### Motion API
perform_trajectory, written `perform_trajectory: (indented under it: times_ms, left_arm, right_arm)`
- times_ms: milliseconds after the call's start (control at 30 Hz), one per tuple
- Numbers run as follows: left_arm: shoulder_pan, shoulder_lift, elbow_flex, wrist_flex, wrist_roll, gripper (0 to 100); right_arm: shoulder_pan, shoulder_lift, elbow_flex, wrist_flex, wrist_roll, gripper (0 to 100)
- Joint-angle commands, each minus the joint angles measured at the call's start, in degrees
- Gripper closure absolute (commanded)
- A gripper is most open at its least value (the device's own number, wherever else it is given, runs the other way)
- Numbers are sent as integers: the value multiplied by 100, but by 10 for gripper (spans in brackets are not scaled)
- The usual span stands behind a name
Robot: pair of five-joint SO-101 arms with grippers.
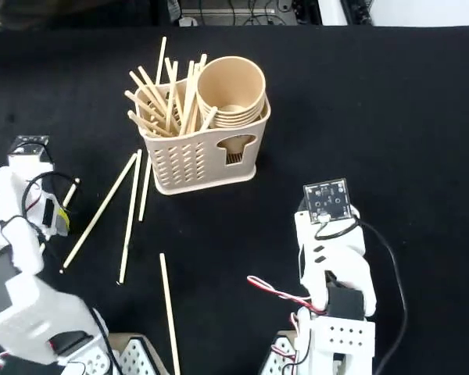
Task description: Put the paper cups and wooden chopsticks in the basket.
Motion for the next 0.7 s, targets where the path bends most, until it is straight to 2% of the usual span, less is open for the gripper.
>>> perform_trajectory:
  times_ms: [0,233,467,567,667]
  left_arm:
    - [-40,369,-409,-237,-44,972]
    - [4,-519,40,-18,-44,972]
    - [558,-3112,892,510,18,972]
    - [1015,-4352,1112,273,580,971]
    - [1560,-5407,1209,-466,1363,971]
  right_arm:
    - [-70,-48,-13,9,53,985]
    - [-70,-48,-13,9,53,985]
    - [-70,-48,-13,9,53,985]
    - [-70,-48,-13,9,53,985]
    - [-70,-48,-13,9,53,985]
